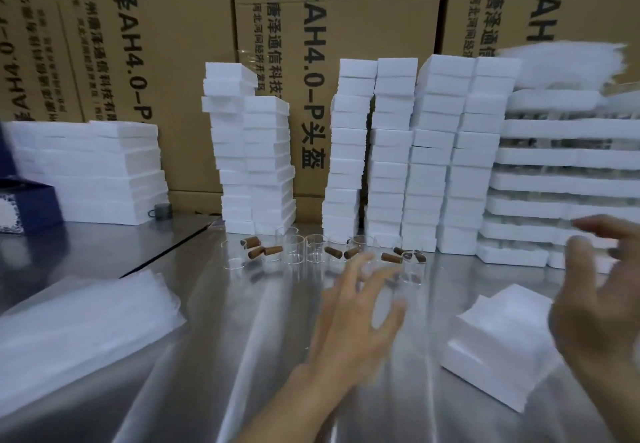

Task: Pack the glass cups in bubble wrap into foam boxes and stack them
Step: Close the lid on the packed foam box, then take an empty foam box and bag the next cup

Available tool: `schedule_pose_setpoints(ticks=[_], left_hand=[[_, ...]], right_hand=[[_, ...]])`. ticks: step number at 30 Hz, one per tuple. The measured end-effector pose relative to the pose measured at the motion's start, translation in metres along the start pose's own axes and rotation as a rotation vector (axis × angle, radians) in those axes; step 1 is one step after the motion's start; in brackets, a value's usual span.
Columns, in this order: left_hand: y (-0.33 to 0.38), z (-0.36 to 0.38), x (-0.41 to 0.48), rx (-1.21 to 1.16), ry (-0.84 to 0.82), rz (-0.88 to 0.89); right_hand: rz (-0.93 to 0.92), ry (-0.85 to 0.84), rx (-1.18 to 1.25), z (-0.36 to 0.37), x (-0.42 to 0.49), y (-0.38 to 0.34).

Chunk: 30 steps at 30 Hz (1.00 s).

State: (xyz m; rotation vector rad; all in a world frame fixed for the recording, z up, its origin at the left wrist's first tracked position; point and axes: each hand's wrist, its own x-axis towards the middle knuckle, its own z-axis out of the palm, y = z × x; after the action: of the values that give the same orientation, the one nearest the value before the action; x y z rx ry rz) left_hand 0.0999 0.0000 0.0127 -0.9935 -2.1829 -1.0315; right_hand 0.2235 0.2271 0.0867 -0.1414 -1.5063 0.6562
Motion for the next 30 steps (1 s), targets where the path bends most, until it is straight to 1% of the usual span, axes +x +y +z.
schedule_pose_setpoints(ticks=[1,3,4,5,6,7,8,9,10,11,13,14,15,17,20,24,25,28,30], left_hand=[[-0.011,-0.011,0.002,0.025,0.066,-0.028],[-0.036,-0.035,0.003,0.156,0.162,-0.058],[-0.050,-0.049,0.003,0.229,0.191,-0.091],[-0.064,-0.066,0.000,0.317,0.225,-0.127],[-0.077,-0.085,-0.004,0.417,0.254,-0.181],[-0.091,-0.104,-0.009,0.509,0.274,-0.257],[-0.105,-0.122,-0.015,0.586,0.283,-0.352],[-0.119,-0.140,-0.022,0.657,0.279,-0.459],[-0.131,-0.156,-0.028,0.729,0.247,-0.581],[-0.142,-0.170,-0.035,0.769,0.188,-0.719],[-0.155,-0.186,-0.046,0.750,0.026,-0.999],[-0.156,-0.188,-0.050,0.729,-0.062,-1.087],[-0.158,-0.188,-0.053,0.724,-0.118,-1.124],[-0.160,-0.186,-0.055,0.731,-0.138,-1.114],[-0.161,-0.187,-0.053,0.687,-0.058,-1.091],[-0.158,-0.191,-0.052,0.616,0.067,-1.126],[-0.158,-0.192,-0.051,0.620,0.062,-1.142],[-0.159,-0.192,-0.052,0.625,-0.025,-1.190],[-0.160,-0.192,-0.053,0.618,-0.035,-1.197]], right_hand=[[-0.118,-0.061,0.005,0.018,-0.025,-0.016],[-0.437,-0.427,0.002,0.039,-0.060,-0.053],[-0.560,-0.608,-0.002,0.047,-0.083,-0.064],[-0.642,-0.796,-0.001,0.056,-0.105,-0.065],[-0.621,-1.001,-0.031,0.061,-0.120,-0.066],[-0.555,-1.162,-0.092,0.064,-0.130,-0.060],[-0.450,-1.268,-0.137,0.066,-0.133,-0.055],[-0.352,-1.330,-0.165,0.068,-0.135,-0.047],[-0.278,-1.340,-0.183,0.068,-0.134,-0.038],[-0.253,-1.321,-0.221,0.069,-0.132,-0.029],[-0.195,-1.307,-0.344,0.067,-0.125,-0.013],[-0.153,-1.309,-0.395,0.066,-0.122,-0.005],[-0.104,-1.307,-0.425,0.066,-0.120,0.000],[-0.024,-1.310,-0.445,0.065,-0.118,0.008],[0.015,-1.288,-0.462,0.066,-0.115,0.013],[0.017,-1.281,-0.450,0.068,-0.117,0.015],[0.016,-1.288,-0.444,0.068,-0.118,0.016],[0.020,-1.295,-0.421,0.069,-0.120,0.017],[0.015,-1.297,-0.420,0.070,-0.120,0.018]])
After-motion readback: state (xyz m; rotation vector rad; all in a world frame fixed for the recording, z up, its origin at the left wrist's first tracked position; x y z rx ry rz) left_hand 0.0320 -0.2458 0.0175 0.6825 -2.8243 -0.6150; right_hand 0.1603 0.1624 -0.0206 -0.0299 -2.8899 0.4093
